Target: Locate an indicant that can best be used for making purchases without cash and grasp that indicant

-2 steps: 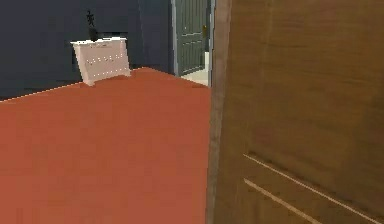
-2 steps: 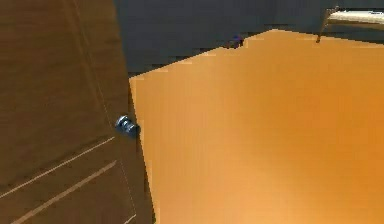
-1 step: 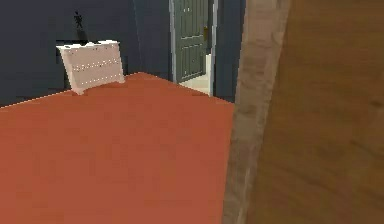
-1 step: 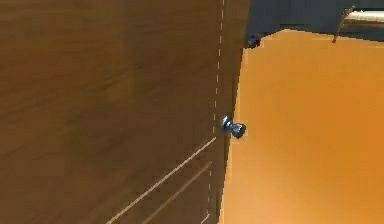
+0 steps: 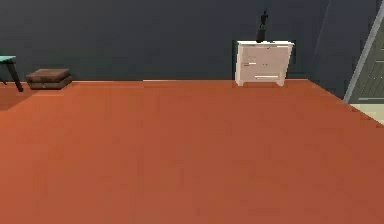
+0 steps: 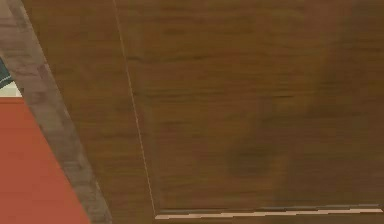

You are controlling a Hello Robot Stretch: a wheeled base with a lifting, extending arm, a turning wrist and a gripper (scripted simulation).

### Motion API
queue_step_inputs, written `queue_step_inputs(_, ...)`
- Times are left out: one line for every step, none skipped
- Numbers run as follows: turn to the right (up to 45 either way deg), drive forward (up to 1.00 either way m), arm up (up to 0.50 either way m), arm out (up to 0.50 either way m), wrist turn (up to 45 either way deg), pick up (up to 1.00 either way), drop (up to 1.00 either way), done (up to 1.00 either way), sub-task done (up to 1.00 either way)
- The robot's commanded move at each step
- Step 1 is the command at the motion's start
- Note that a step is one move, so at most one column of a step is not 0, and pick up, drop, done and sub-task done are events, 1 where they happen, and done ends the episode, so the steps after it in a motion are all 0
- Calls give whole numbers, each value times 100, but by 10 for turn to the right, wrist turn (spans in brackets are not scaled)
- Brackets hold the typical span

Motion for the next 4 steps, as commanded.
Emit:
queue_step_inputs(-30, 0, 0, 0, 0, 0, 0, 0, 0)
queue_step_inputs(0, 30, 0, 0, 0, 0, 0, 0, 0)
queue_step_inputs(0, 15, 0, 0, 0, 0, 0, 0, 0)
queue_step_inputs(450, 0, 0, 0, 0, 0, 0, 0, 0)
